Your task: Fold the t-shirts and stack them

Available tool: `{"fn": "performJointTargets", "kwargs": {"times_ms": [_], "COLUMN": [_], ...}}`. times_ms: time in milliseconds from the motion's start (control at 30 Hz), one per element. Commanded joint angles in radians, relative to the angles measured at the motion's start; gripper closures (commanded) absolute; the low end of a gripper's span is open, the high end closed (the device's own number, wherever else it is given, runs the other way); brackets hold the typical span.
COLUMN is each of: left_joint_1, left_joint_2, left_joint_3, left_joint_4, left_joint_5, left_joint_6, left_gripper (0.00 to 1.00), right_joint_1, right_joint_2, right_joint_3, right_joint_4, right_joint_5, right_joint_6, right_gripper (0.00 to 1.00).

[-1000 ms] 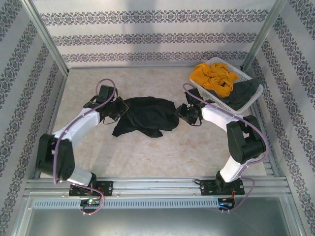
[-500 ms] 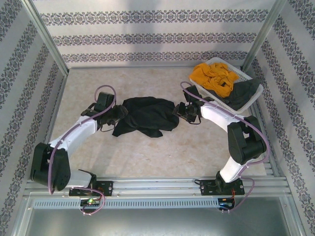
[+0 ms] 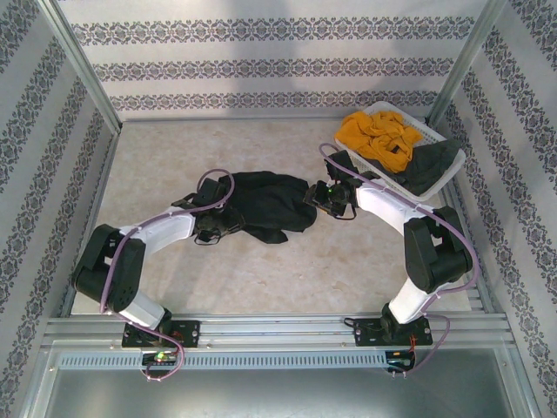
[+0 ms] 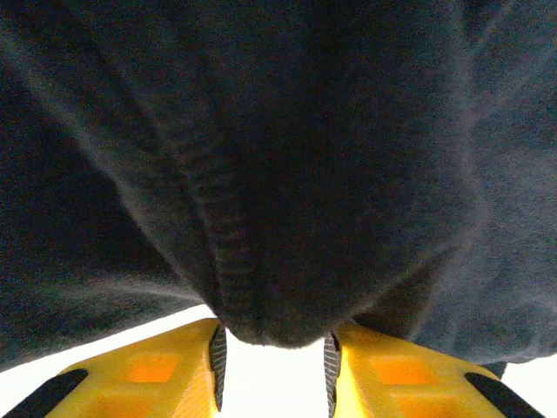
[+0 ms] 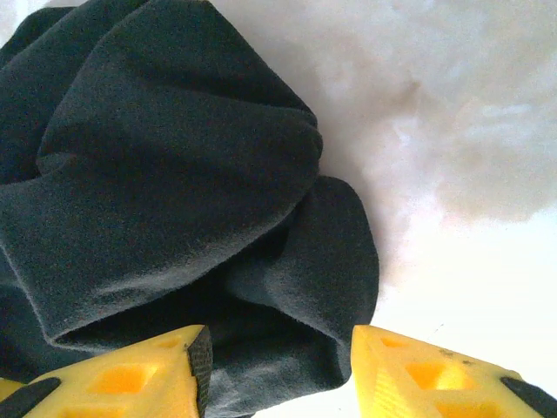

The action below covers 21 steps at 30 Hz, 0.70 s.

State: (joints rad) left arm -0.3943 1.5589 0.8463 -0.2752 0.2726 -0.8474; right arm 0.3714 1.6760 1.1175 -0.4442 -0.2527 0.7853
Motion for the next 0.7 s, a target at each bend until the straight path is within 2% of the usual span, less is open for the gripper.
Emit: {"fn": "performJointTargets", "kwargs": {"times_ms": [0, 233, 533, 567, 667], "left_joint_1": [-0.012, -0.017, -0.021, -0.023, -0.024], "left_joint_2": [0.026, 0.07, 0.106, 0.105, 0.091], "left_joint_3": [0.044, 0.091, 0.113, 0.118, 0.131], "left_joint_4": [0.027, 0.051, 0.057, 0.055, 0.03], "left_joint_5": [-0.026, -0.06, -0.047, -0.046, -0.052], "left_joint_6": [0.025, 0.016, 0.043, 0.049, 0.063], "left_gripper": [0.64, 0.66, 0.78, 0.81, 1.0], "right_joint_1": [0.013, 0.009, 0.002, -0.003, -0.028], "right_joint_2": [-0.024, -0.032, -0.038, -0.038, -0.044], "right_joint_3": [0.015, 0.002, -0.008, -0.014, -0.046], "right_joint_4": [-0.008, -0.008, -0.008, -0.002, 0.038], "right_joint_5": [-0.011, -0.013, -0.003, -0.003, -0.013], "right_joint_6": [-0.005, -0.01, -0.003, 0.004, 0.035], "right_gripper": [0.53, 0.53, 0.53, 0.53, 0.53]}}
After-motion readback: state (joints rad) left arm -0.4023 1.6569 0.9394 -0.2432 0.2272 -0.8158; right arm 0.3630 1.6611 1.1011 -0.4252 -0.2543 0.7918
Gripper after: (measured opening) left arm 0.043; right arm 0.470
